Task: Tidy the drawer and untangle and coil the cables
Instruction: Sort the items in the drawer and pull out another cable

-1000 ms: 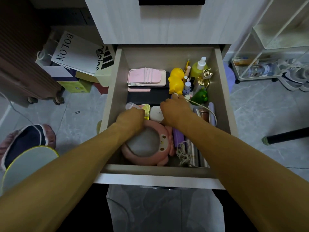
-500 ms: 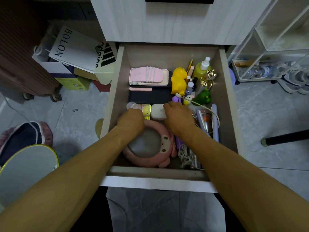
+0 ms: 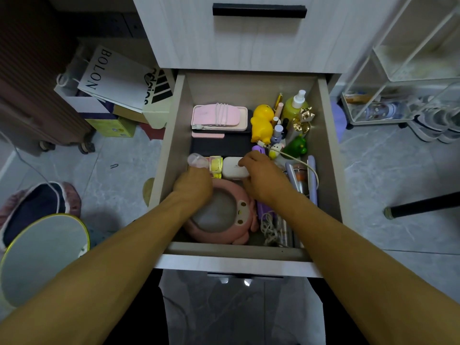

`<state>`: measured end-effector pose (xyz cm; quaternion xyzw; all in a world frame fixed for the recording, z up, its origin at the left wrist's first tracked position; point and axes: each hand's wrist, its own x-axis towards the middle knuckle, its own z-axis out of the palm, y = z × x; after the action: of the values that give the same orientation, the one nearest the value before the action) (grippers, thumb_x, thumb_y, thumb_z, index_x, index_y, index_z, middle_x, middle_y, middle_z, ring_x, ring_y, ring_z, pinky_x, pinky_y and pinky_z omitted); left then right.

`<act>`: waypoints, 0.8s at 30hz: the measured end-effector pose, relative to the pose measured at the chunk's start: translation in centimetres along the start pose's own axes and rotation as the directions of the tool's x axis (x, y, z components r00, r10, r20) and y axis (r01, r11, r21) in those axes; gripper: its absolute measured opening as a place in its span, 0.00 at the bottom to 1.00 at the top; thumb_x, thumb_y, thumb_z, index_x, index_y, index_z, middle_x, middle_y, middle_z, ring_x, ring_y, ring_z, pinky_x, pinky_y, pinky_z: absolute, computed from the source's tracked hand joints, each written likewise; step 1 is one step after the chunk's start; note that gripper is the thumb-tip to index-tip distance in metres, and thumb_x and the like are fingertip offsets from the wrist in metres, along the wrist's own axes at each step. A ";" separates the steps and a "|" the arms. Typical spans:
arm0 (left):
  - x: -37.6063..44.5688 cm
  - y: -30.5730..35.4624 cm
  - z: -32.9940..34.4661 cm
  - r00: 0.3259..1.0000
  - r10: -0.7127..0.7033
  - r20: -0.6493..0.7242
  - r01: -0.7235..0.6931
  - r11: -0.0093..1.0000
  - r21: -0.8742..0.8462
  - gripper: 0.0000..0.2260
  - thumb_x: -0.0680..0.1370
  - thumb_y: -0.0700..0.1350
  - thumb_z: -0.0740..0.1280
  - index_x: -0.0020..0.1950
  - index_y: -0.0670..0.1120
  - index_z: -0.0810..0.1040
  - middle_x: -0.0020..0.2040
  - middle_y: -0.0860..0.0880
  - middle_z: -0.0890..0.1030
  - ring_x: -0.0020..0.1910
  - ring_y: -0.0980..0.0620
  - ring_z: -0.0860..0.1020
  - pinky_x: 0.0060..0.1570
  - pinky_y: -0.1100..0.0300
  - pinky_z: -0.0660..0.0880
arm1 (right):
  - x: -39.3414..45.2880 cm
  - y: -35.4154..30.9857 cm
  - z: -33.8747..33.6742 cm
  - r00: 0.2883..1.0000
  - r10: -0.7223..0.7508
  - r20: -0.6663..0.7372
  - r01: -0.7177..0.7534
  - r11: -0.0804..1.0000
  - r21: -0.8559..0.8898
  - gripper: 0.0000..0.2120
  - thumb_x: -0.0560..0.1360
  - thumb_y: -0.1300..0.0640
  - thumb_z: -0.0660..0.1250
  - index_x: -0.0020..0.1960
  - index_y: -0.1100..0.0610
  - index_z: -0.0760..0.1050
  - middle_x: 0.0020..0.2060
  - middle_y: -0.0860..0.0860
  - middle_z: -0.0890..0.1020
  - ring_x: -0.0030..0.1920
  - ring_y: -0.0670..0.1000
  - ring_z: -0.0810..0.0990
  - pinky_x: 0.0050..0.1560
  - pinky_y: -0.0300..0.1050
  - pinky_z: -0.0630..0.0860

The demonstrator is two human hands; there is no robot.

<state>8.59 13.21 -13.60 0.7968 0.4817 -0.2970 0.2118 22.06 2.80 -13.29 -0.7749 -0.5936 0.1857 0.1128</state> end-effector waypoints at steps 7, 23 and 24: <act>-3.0 0.8 -0.2 0.916 0.270 -0.296 -0.326 0.932 -0.158 0.10 0.77 0.46 0.67 0.57 0.45 0.82 0.53 0.45 0.82 0.52 0.45 0.79 0.53 0.54 0.77 | -4.0 2.4 -3.7 0.990 0.123 0.074 -0.126 0.991 0.050 0.10 0.74 0.61 0.65 0.55 0.60 0.77 0.52 0.59 0.79 0.52 0.60 0.77 0.51 0.49 0.74; -2.1 9.3 0.8 0.992 0.114 -0.048 -0.123 0.884 -0.451 0.20 0.72 0.59 0.71 0.49 0.44 0.73 0.37 0.47 0.75 0.32 0.51 0.75 0.28 0.61 0.70 | -7.2 2.3 -3.8 0.923 0.382 -0.041 -0.352 0.883 0.311 0.10 0.76 0.68 0.60 0.54 0.65 0.77 0.66 0.62 0.73 0.74 0.60 0.61 0.70 0.51 0.65; -2.2 9.4 0.8 0.996 0.091 -0.020 -0.089 0.864 -0.496 0.20 0.73 0.58 0.71 0.51 0.43 0.74 0.39 0.46 0.76 0.33 0.50 0.76 0.30 0.60 0.72 | -7.1 2.2 -3.9 0.918 0.395 -0.040 -0.361 0.872 0.330 0.10 0.75 0.69 0.61 0.53 0.65 0.77 0.61 0.63 0.76 0.68 0.61 0.69 0.67 0.52 0.68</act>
<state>15.98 7.14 -12.24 0.7366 0.5038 -0.1547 0.4239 24.05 -4.44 -9.54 -0.8566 -0.3859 0.2553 0.2284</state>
